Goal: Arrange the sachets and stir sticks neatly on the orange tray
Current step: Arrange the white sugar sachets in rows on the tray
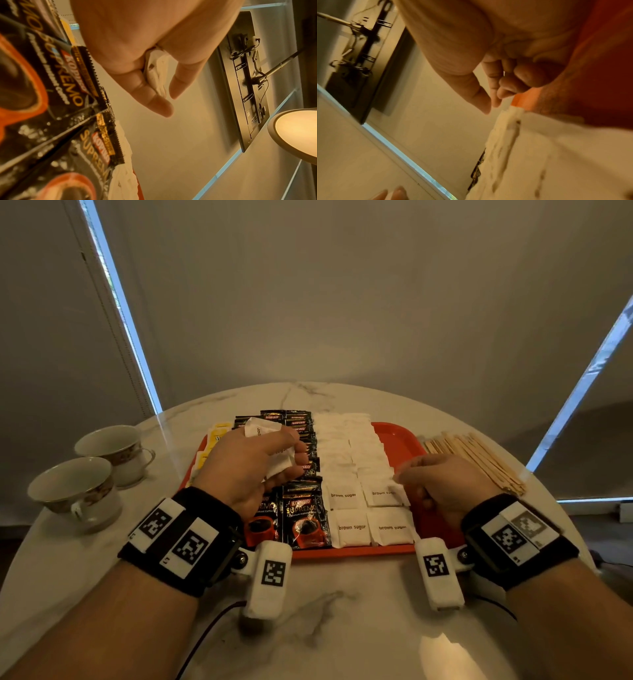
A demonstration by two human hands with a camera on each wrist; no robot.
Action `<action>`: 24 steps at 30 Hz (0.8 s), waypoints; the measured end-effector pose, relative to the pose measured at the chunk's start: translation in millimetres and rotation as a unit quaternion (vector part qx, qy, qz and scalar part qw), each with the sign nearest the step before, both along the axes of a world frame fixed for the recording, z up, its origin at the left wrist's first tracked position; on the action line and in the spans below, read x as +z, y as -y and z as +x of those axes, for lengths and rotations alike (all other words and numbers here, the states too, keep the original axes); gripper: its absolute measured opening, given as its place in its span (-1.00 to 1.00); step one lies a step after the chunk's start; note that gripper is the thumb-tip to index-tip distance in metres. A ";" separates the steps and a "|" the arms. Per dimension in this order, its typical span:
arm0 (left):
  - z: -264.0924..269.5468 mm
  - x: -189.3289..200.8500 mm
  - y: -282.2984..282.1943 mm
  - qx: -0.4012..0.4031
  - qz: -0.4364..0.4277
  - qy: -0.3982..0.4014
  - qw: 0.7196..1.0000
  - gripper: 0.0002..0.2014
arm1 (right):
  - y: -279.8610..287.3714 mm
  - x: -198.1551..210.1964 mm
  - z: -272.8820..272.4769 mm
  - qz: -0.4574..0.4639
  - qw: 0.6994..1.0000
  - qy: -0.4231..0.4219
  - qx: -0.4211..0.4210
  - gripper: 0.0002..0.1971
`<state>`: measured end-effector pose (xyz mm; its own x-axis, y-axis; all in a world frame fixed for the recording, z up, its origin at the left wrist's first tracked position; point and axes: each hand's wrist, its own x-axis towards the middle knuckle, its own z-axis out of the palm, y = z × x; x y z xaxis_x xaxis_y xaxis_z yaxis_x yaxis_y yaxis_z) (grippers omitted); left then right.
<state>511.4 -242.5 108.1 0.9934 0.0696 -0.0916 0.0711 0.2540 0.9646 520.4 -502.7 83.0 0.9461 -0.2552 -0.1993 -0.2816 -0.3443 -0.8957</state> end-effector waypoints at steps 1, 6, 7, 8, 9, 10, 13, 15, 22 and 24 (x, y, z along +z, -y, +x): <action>0.6 -0.1 -0.2 0.001 -0.003 -0.001 1.000 -0.90 | -1.2 2.1 -0.5 -0.003 1.000 0.030 0.000 -0.93; 1.5 0.6 1.7 -0.007 -0.030 -0.021 0.999 -0.80 | -16.7 16.9 -1.8 0.049 0.995 0.056 0.072 -0.91; 0.8 1.1 2.5 -0.013 -0.039 -0.025 0.999 -0.76 | -20.3 17.2 -2.7 0.042 0.994 0.035 0.096 -0.90; 0.1 1.6 3.3 -0.022 -0.046 -0.027 0.998 -0.72 | -23.0 16.2 -3.5 0.027 0.993 0.018 0.114 -0.89; -0.5 1.8 3.9 -0.032 -0.050 -0.027 0.998 -0.69 | -24.3 14.9 -3.7 0.016 0.992 0.011 0.121 -0.88; -1.0 2.0 4.4 -0.040 -0.050 -0.027 0.998 -0.67 | -24.4 14.4 -3.9 0.013 0.993 0.016 0.116 -0.87; -0.5 1.3 4.4 -0.049 -0.049 -0.022 0.997 -0.63 | -17.2 13.7 0.3 0.084 0.993 0.070 0.037 -0.89; -0.3 1.1 4.3 -0.050 -0.049 -0.022 0.997 -0.62 | -15.2 11.8 1.0 0.139 0.985 0.101 -0.028 -0.87; -2.1 1.3 7.3 -0.056 -0.035 -0.028 0.997 -0.62 | -31.0 -0.1 -7.2 0.270 0.961 0.055 -0.020 -0.86; -3.3 2.1 7.4 -0.059 -0.029 -0.029 0.997 -0.62 | -32.2 0.0 -9.7 0.289 0.956 0.057 0.000 -0.83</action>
